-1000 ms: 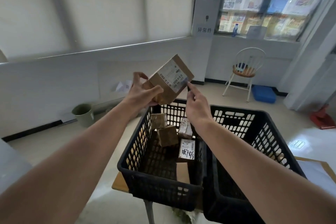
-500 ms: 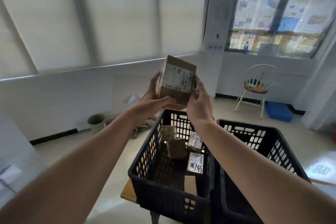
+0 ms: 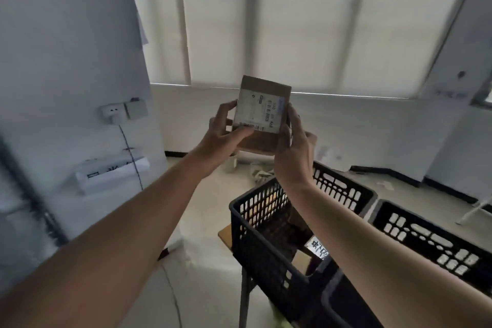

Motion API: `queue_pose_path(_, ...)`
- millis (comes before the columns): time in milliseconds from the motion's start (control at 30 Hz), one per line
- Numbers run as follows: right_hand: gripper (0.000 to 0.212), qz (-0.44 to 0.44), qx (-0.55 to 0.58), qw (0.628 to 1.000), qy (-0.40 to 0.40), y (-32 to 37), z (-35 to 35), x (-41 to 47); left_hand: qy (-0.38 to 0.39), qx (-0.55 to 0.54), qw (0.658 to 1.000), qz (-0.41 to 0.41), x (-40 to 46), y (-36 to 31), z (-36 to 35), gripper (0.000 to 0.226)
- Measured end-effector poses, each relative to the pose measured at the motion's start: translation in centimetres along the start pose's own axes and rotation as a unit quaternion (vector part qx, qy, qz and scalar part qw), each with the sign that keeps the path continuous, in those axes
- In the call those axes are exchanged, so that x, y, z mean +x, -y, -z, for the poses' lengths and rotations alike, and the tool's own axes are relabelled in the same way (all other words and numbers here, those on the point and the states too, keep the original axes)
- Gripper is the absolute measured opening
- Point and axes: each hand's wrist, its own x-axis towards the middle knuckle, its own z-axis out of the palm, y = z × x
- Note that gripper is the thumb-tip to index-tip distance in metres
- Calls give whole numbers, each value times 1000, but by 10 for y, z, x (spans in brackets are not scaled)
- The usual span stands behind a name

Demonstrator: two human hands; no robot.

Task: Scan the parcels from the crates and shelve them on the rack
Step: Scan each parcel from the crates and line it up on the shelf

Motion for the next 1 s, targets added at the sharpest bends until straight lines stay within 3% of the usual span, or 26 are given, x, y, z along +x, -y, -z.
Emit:
queue_pose_path(233,48,58,42,990,125,46,-62,-76,-147,51,987,34,-118,-12,88,67)
queue_pose_path(500,49,113,138,947,266,127,-166,-212,-315,107,940,74,-280,-28,218,68)
queue_pose_path(900,52,102,194,895,388,254,-300,-460,-424,152,883,130,-532,-39,408,58)
queue_pose_path(1000,52,107,185,880,424,282,-332,-515,-455,157,865,144,-590,-39,447,65)
